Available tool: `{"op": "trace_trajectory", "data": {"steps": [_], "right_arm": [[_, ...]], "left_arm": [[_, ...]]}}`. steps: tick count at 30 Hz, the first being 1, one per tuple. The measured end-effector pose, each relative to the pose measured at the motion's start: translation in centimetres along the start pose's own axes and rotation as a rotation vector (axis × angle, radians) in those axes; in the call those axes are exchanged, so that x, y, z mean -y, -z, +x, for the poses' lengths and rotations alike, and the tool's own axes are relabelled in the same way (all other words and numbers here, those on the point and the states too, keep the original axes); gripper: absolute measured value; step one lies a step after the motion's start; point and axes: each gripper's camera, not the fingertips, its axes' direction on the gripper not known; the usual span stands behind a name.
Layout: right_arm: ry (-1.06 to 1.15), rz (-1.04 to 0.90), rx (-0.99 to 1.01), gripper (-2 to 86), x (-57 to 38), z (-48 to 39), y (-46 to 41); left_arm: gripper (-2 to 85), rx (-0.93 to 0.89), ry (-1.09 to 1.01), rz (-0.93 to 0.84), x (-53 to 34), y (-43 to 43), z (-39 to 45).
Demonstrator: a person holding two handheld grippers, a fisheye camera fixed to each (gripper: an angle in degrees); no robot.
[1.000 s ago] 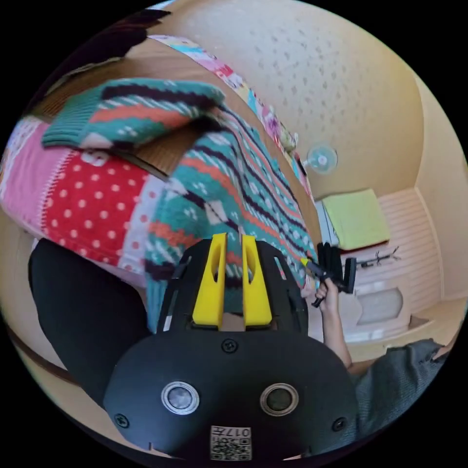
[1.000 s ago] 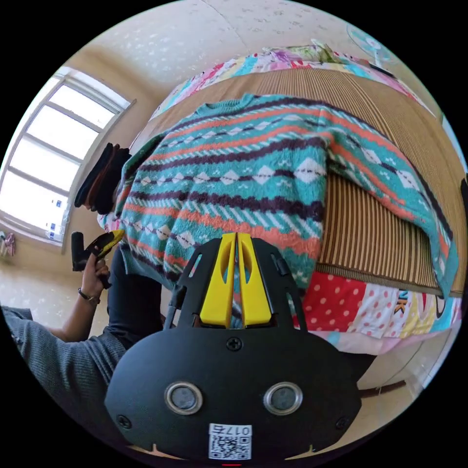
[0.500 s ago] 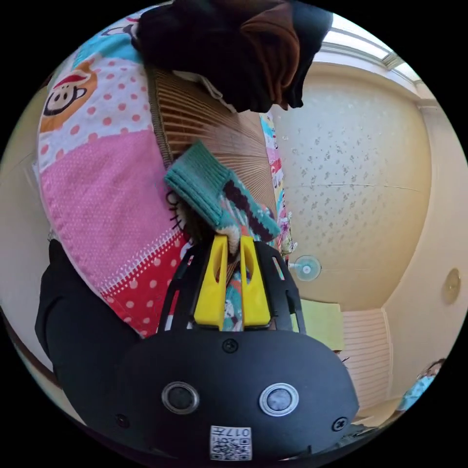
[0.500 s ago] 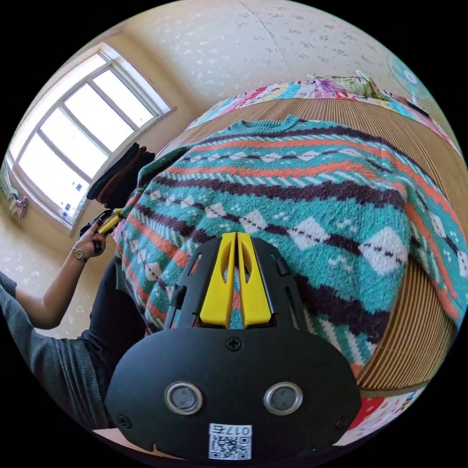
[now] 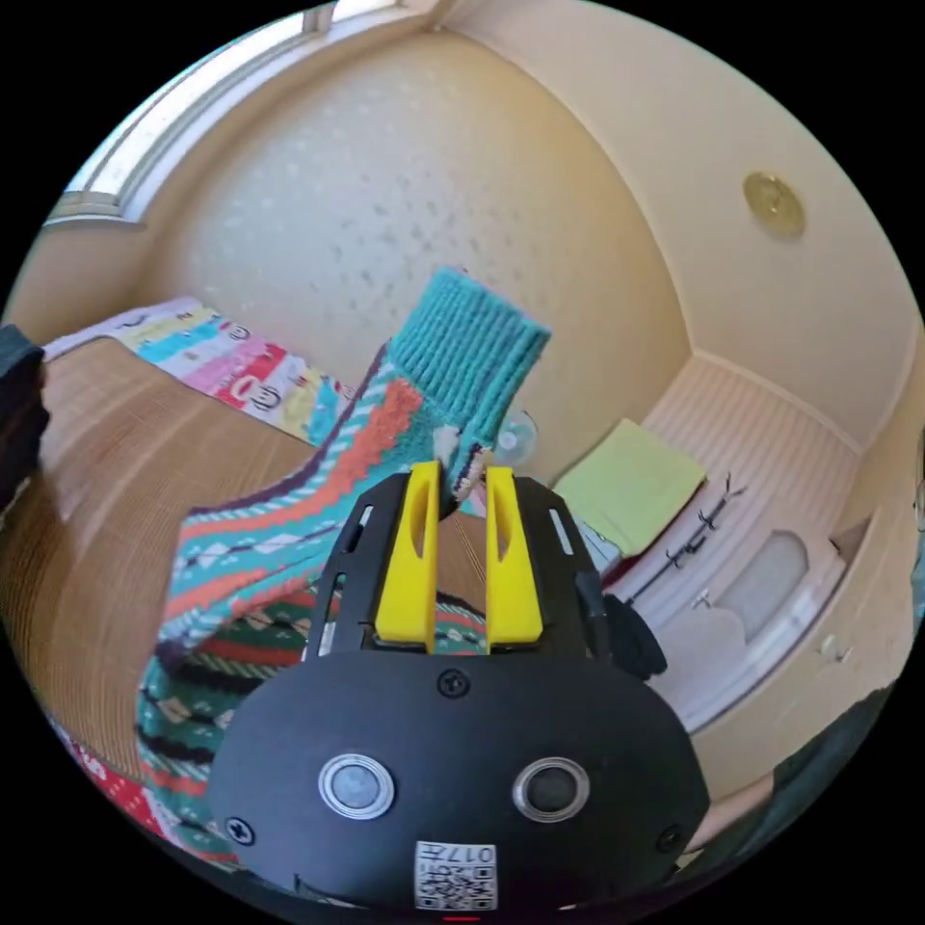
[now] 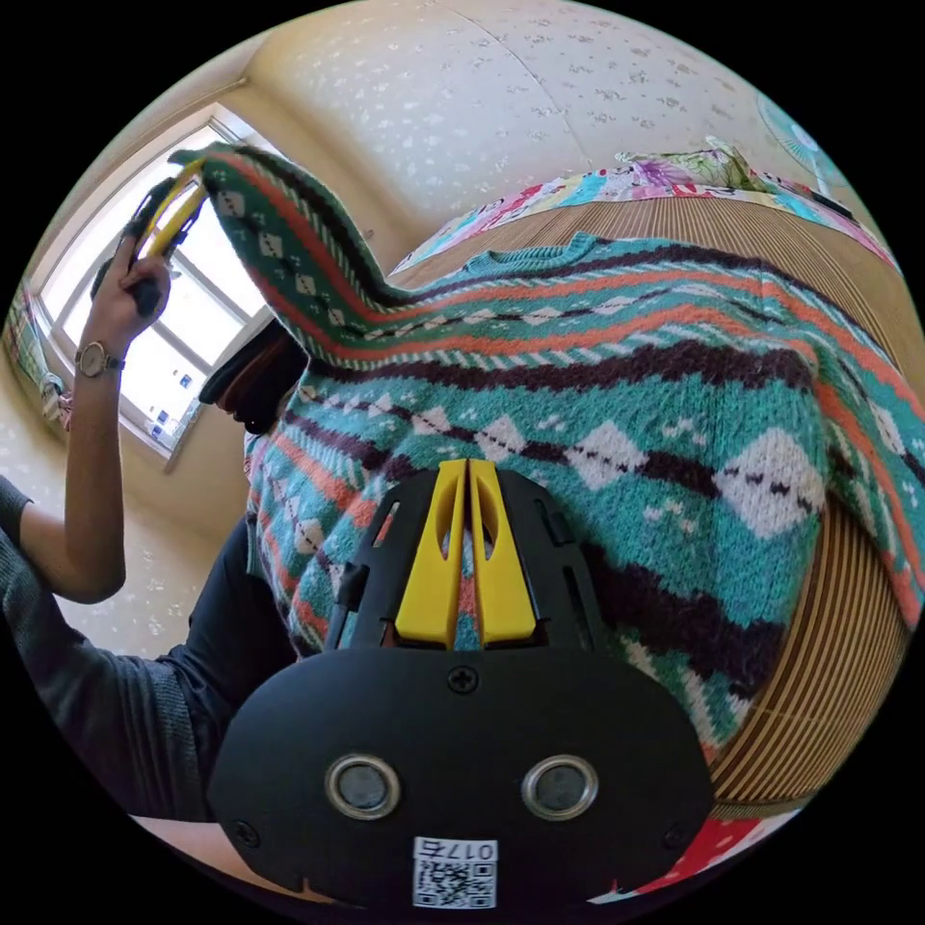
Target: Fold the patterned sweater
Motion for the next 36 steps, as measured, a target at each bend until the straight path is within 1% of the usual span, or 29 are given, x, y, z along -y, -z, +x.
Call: {"op": "trace_trajectory", "data": {"steps": [1, 2, 3, 4, 5, 6, 7, 9, 10, 12, 13, 15, 17, 18, 19, 20, 22, 25, 27, 28, 30, 33, 34, 36], "right_arm": [[-0.001, 0.0, 0.002, 0.4, 0.0, 0.2, 0.1], [-0.004, -0.003, 0.009, 0.4, 0.0, 0.5, 0.3], [-0.009, -0.002, 0.022, 0.5, -0.1, 0.9, 0.6], [-0.011, -0.003, 0.028, 0.5, -0.1, 1.1, 0.7], [-0.017, -0.002, 0.04, 0.5, -0.1, 1.5, 0.9], [-0.02, -0.003, 0.051, 0.5, -0.1, 1.9, 1.1], [-0.021, -0.002, 0.056, 0.5, -0.1, 2.1, 1.2], [-0.024, -0.001, 0.067, 0.5, -0.2, 2.7, 1.6], [-0.023, -0.001, 0.067, 0.5, -0.2, 2.8, 1.7], [-0.022, -0.001, 0.064, 0.4, -0.2, 3.1, 2.2], [-0.022, -0.001, 0.064, 0.5, -0.1, 3.2, 2.3], [-0.02, 0.0, 0.06, 0.5, -0.1, 3.4, 2.8], [-0.016, 0.001, 0.052, 0.5, -0.1, 3.5, 3.2], [-0.027, -0.007, 0.055, 0.6, 0.0, 3.7, 3.5], [-0.035, -0.011, 0.059, 0.6, 0.1, 3.8, 3.7], [-0.052, -0.01, 0.065, 0.7, 0.1, 3.9, 4.2], [-0.088, 0.048, 0.049, 0.9, -0.7, 4.0, 5.8], [-0.26, 0.213, 0.006, 1.8, -3.7, 5.1, 10.2], [-0.49, 0.424, -0.081, 3.6, -7.8, 6.9, 15.1], [-0.546, 0.486, -0.094, 5.1, -8.9, 7.4, 16.4], [-0.739, 0.707, -0.074, 12.2, -12.8, 10.5, 21.2], [-0.922, 0.789, 0.042, 16.1, -15.2, 16.1, 25.0], [-0.958, 0.789, 0.076, 16.2, -15.5, 17.2, 25.4], [-1.049, 0.789, 0.227, 14.6, -15.8, 21.0, 26.7]], "left_arm": [[11.6, -0.014, -0.047, -0.055, -1.1, -2.8, 0.5], [13.2, 0.014, -0.082, -0.216, -3.8, -8.4, 0.7], [12.9, 0.042, -0.012, -0.426, -7.2, -13.5, -0.3], [12.7, 0.037, 0.033, -0.511, -9.0, -15.3, -0.9], [12.2, -0.01, 0.073, -0.606, -12.6, -17.0, -1.7], [11.4, -0.056, 0.089, -0.619, -15.5, -16.7, -2.2], [10.9, -0.07, 0.096, -0.612, -16.7, -16.1, -2.5], [7.4, -0.058, 0.136, -0.587, -19.7, -12.2, -3.7], [7.2, -0.043, 0.142, -0.581, -20.1, -11.0, -4.0], [6.6, 0.064, 0.131, -0.54, -20.6, -5.6, -4.5], [6.6, 0.101, 0.122, -0.528, -20.6, -4.2, -4.6], [6.5, 0.243, 0.082, -0.501, -20.7, 0.3, -4.6], [6.5, 0.329, 0.064, -0.527, -21.2, 2.2, -4.9], [6.4, 0.37, 0.068, -0.571, -21.9, 2.6, -5.4], [6.0, 0.382, 0.074, -0.609, -22.4, 2.4, -5.8], [5.3, 0.387, 0.092, -0.727, -23.8, 1.3, -6.9], [4.5, 0.368, 0.095, -0.664, -24.7, 1.9, -7.0], [3.8, 0.393, 0.116, -0.651, -25.2, 2.0, -6.6], [3.6, 0.43, 0.097, -0.66, -25.3, 1.5, -6.1], [3.6, 0.436, 0.093, -0.665, -25.2, 1.3, -6.1], [3.2, 0.439, 0.082, -0.678, -25.1, 0.9, -6.2], [2.4, 0.384, 0.101, -0.675, -24.9, 1.2, -7.3], [2.3, 0.367, 0.112, -0.671, -24.8, 1.4, -7.7], [1.5, 0.285, 0.188, -0.645, -24.8, 2.2, -9.4]]}}
